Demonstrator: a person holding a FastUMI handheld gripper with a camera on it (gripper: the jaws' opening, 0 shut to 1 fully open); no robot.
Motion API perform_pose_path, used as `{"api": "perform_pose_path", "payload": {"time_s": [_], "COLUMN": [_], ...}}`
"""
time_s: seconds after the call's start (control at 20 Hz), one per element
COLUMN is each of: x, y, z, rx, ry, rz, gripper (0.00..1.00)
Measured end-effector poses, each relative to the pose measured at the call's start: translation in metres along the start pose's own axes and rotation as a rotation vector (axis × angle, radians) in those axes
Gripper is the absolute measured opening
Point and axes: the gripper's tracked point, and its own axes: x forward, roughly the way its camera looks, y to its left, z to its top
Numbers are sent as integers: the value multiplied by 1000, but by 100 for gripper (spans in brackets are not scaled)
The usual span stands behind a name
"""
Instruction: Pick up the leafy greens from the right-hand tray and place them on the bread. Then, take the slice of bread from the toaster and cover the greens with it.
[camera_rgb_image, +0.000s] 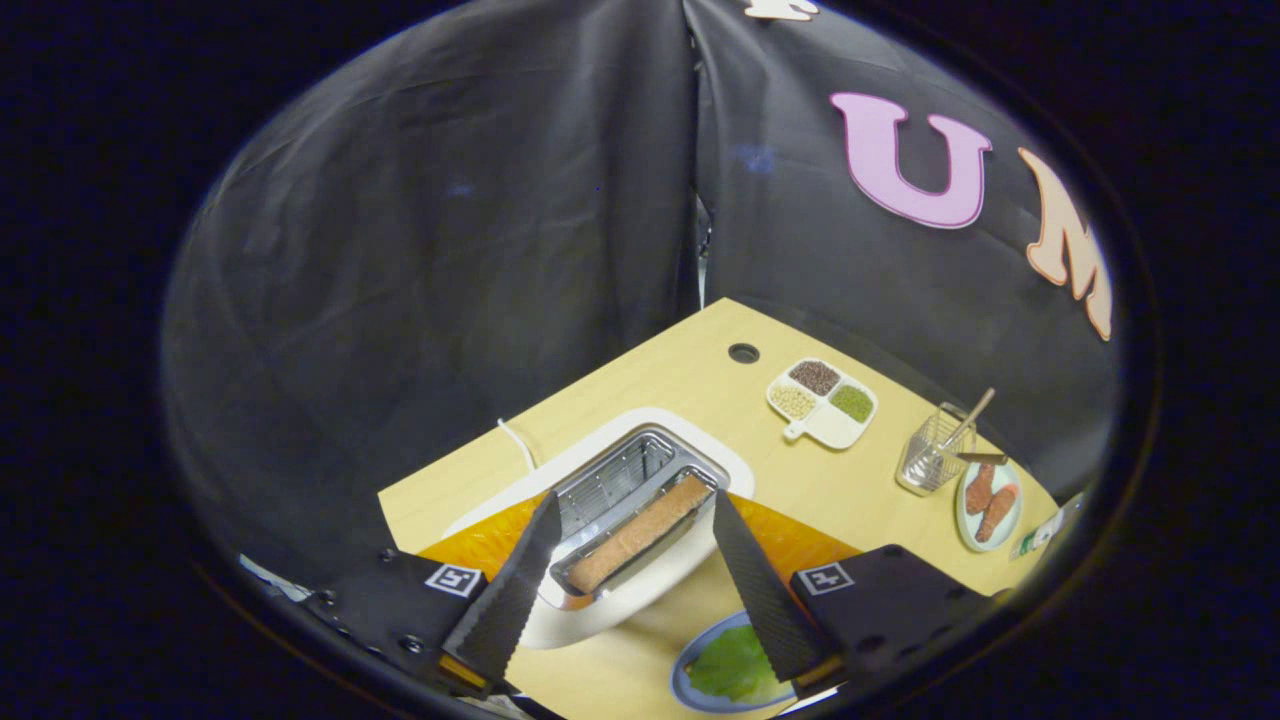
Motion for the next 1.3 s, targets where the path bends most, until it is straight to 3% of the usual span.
{"api": "perform_pose_path", "payload": {"time_s": [0.15, 0.5, 0.6, 0.95, 1.3], "x": [8, 16, 11, -21, -63], "y": [-1, -5, -1, -4, -26], "z": [2, -2, -5, 12, 22], "rx": [37, 136, 166, 236, 363], "ry": [34, 83, 95, 9, -90], "rz": [-11, -15, -2, 43, 89], "gripper": [95, 30, 19, 7, 7]}}
